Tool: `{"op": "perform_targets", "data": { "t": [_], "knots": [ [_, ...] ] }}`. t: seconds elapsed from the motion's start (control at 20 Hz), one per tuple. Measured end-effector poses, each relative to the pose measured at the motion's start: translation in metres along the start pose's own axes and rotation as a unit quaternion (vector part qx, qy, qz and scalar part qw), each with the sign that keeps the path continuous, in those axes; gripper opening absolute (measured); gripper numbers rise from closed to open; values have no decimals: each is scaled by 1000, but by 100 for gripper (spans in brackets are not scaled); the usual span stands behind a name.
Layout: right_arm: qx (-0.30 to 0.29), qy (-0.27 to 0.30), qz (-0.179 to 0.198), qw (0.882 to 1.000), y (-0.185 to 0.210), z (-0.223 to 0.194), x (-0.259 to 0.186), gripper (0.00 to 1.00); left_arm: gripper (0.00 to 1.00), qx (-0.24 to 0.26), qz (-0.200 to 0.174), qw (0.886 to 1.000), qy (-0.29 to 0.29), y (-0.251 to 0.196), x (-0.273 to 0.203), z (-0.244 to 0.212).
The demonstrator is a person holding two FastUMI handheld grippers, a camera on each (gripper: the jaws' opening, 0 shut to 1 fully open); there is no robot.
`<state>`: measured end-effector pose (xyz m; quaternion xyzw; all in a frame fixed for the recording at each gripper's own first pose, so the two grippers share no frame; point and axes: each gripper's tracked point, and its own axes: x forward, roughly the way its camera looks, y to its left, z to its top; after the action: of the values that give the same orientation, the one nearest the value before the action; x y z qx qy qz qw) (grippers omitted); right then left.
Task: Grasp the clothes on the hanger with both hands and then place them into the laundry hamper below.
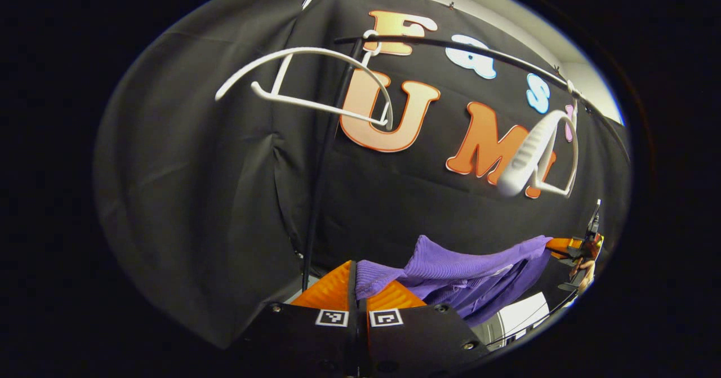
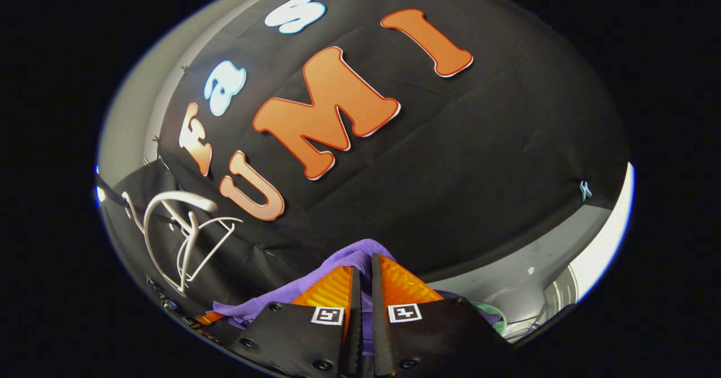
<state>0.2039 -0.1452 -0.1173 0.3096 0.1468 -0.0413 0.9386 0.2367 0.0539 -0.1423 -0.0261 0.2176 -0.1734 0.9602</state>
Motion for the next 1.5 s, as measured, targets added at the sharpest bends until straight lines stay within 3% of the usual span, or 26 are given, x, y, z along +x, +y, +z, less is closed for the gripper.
{"op": "perform_targets", "data": {
  "t": [0.35, 0.9, 1.15, 1.5],
  "knots": [
    [-8, -19, -42, 999, -15, -43, -29, 10, 0, 50, -16, 998, 40, -40, 6, -43],
    [-95, -9, -59, 994, 21, -89, -66, 10, 0, 75, -138, 986, 56, -179, 19, -66],
    [-96, -2, -49, 994, 33, -103, -79, 10, 0, 86, -195, 976, 55, -240, 17, -53],
    [-120, 23, -68, 990, 25, -132, -82, 10, 1, 96, -229, 965, 88, -296, 28, -82]
  ]
}}
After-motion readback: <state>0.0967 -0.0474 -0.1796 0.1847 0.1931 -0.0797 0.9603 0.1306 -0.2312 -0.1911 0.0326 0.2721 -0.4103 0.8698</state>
